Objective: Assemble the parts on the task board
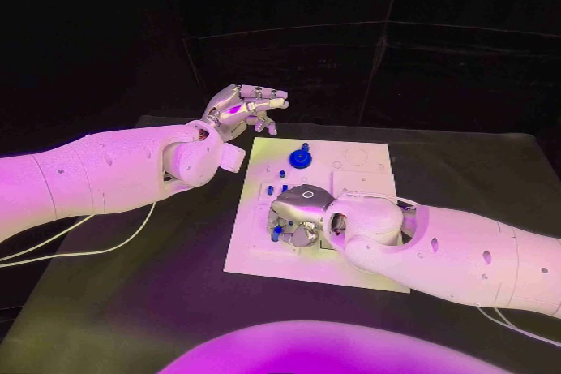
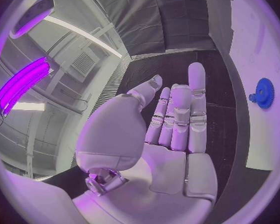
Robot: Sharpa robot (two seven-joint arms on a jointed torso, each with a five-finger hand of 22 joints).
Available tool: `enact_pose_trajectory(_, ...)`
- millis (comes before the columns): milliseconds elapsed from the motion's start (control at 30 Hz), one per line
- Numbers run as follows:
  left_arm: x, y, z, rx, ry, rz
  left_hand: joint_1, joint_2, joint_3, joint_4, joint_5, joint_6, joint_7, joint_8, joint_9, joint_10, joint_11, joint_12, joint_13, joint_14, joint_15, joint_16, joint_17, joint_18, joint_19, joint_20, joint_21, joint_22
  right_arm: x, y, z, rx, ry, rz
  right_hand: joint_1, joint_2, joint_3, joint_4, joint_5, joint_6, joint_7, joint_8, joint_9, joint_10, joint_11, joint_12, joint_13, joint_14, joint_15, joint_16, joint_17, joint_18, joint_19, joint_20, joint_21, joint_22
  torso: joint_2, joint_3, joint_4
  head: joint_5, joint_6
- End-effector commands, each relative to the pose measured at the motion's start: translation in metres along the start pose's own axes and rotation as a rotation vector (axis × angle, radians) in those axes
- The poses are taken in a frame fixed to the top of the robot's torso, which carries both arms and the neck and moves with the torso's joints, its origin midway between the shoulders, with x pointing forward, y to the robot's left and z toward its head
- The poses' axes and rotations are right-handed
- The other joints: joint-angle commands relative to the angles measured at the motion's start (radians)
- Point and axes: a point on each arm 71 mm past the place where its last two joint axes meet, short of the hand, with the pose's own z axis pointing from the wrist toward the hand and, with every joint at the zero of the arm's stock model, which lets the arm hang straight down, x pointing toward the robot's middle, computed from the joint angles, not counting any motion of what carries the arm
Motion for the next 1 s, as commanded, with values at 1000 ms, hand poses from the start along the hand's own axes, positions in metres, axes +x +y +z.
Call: enact_pose_trajectory(1000, -0.001, -0.001, 0.000, 0.000, 0.007, -0.009, 0.003, 0.010, -0.007, 0.003, -0.004, -0.008, 0.001, -0.001, -0.001, -0.010, -0.001, 0.004, -0.001, -0.007, -0.001, -0.005, -0.002, 0.014, -0.003, 0.001, -0.003, -0.002, -0.013, 0.002, -0.029, 0.012, -0.217, 0.030, -0.072, -0.063, -0.171, 0.032, 0.025, -0.199, 0.025, -0.018, -0.014, -0.206, 0.038, -0.018, -0.013, -0.032, 0.030, -0.060, -0.107, 0.016, -0.077, 0.028, -0.077, -0.105, -0.004, 0.0007, -0.0025, -0.006, 0.004)
